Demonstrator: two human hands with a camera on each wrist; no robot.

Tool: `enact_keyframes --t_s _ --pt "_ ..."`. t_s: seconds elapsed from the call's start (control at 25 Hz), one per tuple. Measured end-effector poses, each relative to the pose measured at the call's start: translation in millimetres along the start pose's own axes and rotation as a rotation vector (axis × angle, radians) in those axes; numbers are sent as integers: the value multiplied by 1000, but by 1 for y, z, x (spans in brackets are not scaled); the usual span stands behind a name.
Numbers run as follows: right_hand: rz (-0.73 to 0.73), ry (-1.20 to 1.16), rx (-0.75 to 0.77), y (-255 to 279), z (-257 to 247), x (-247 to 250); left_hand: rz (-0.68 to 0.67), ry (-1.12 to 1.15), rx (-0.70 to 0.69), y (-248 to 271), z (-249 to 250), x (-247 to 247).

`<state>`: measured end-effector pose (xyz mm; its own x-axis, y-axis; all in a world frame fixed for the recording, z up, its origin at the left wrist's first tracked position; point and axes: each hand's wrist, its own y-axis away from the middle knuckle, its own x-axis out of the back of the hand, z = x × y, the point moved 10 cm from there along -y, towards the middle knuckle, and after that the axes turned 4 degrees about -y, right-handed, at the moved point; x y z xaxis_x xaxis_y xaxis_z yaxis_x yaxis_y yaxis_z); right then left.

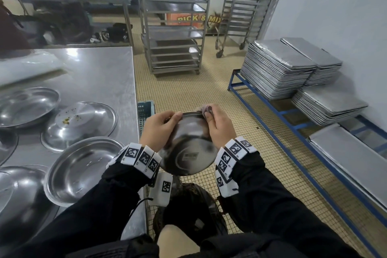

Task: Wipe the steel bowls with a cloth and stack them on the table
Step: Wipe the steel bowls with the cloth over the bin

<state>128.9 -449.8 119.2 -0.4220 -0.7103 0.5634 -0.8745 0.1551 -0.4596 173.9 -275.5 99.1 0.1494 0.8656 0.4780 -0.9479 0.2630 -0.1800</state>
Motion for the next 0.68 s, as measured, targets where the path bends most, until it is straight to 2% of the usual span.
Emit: enact_keyframes --t_s 0.16,0.24,0.28,0.36,0.44,0.52,0.6,0.68 --pt "82 189 42 18 -17 -11 78 90 137 1 -11 6" --pt "67 305 106 28 -33 -26 102 130 142 2 -8 6" --pt "82 290 97 28 -35 -26 117 136 127 3 -4 8" --pt "168 102 -27 21 -24 -9 171 174 108 4 0 16" --pt "229 -147 -281 20 10 4 250 246 125 5 -5 27" --pt "218 -217 -474 31 35 3 299 283 143 4 -12 33" --pt "220 -194 -484 41 33 0 327 269 152 5 -14 37" --pt "227 -164 -359 40 11 -5 339 282 146 6 -11 36"
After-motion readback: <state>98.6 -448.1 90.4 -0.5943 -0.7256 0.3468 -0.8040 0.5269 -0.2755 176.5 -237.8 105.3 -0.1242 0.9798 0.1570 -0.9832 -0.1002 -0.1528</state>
